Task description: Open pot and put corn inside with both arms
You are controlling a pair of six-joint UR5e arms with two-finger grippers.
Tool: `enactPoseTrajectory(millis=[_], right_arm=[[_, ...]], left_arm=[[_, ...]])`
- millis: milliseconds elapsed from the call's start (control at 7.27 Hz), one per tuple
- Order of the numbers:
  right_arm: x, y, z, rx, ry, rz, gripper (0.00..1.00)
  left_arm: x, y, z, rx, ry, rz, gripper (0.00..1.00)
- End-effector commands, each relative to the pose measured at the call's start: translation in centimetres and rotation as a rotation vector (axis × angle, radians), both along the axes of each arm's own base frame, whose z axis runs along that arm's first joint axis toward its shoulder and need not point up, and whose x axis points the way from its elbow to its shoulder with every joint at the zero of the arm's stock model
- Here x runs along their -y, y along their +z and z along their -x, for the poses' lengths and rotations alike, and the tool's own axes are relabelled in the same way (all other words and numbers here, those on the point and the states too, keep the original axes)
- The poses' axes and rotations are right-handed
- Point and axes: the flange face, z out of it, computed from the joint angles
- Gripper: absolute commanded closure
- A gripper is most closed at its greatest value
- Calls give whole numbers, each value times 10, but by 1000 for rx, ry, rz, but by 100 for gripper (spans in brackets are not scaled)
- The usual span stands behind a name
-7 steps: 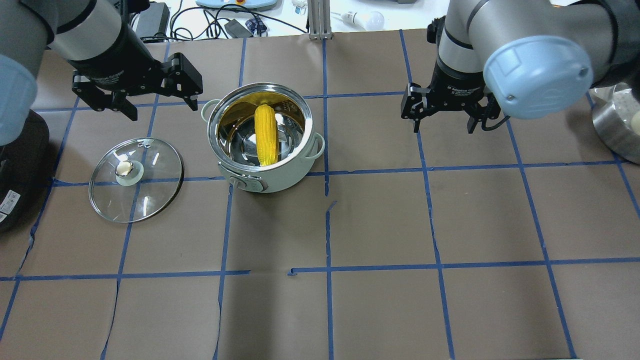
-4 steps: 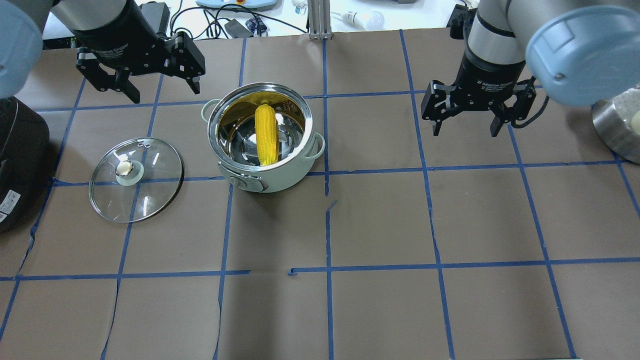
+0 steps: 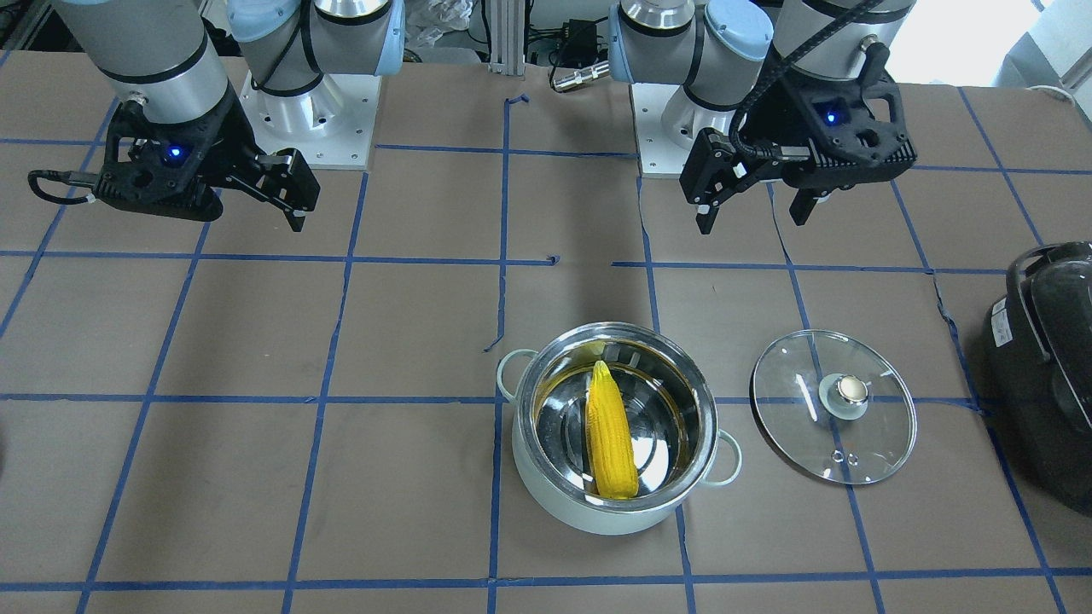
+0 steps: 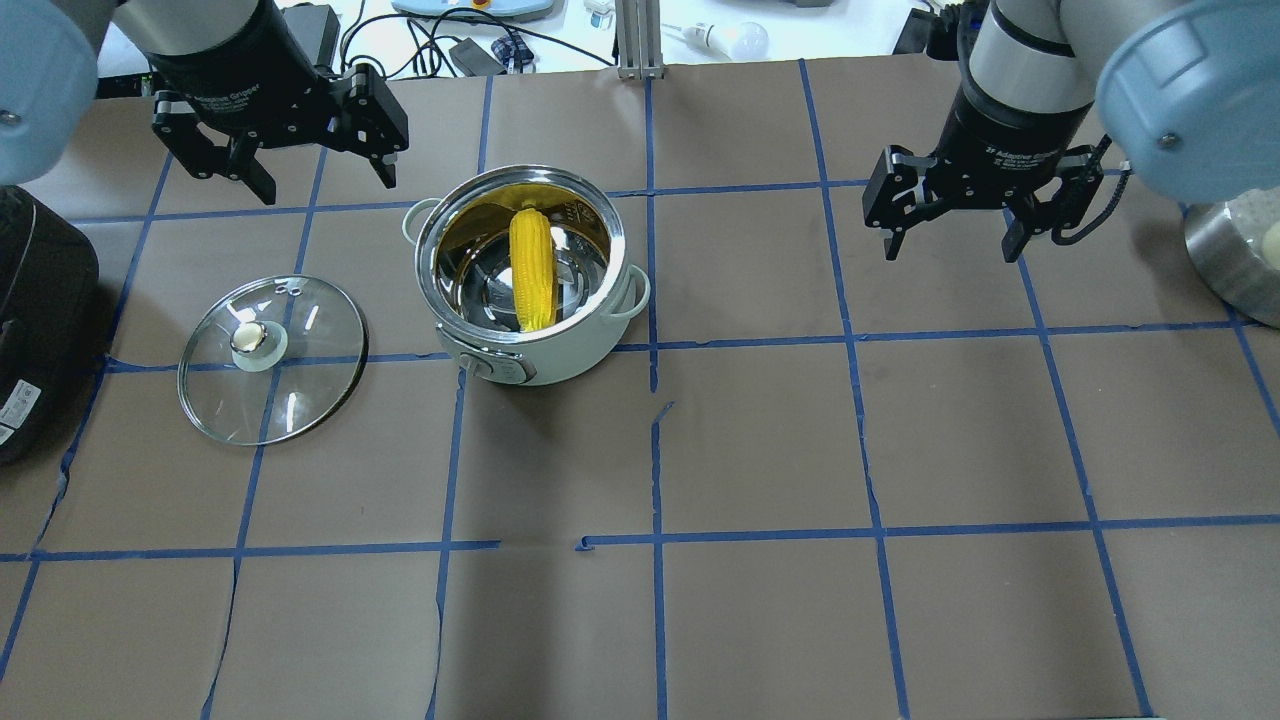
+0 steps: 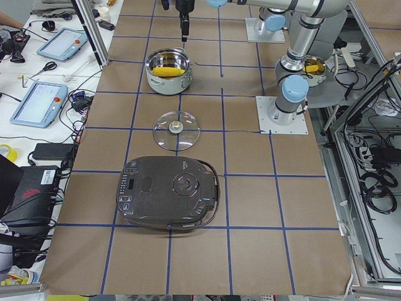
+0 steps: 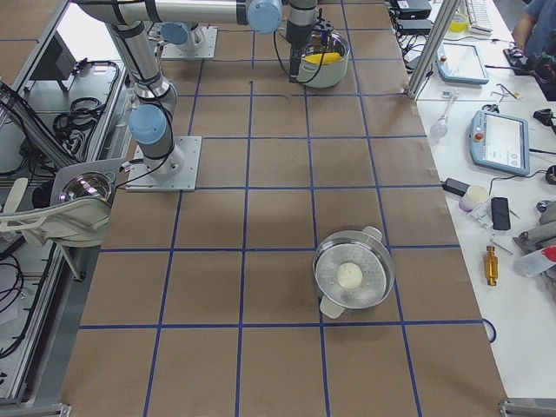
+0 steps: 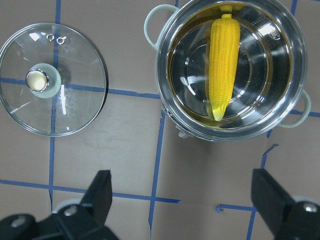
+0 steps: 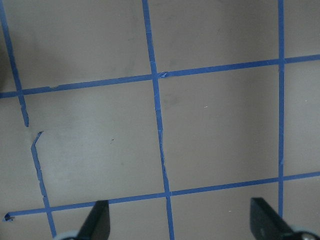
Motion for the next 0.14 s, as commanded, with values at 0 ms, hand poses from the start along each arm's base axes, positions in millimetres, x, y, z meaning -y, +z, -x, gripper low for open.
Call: enactPoseTrajectory(millis=[0], right_arm=[[-3,8,0,0,0,17,0]], left_arm=[[-2,3,1,1,-1,6,0]])
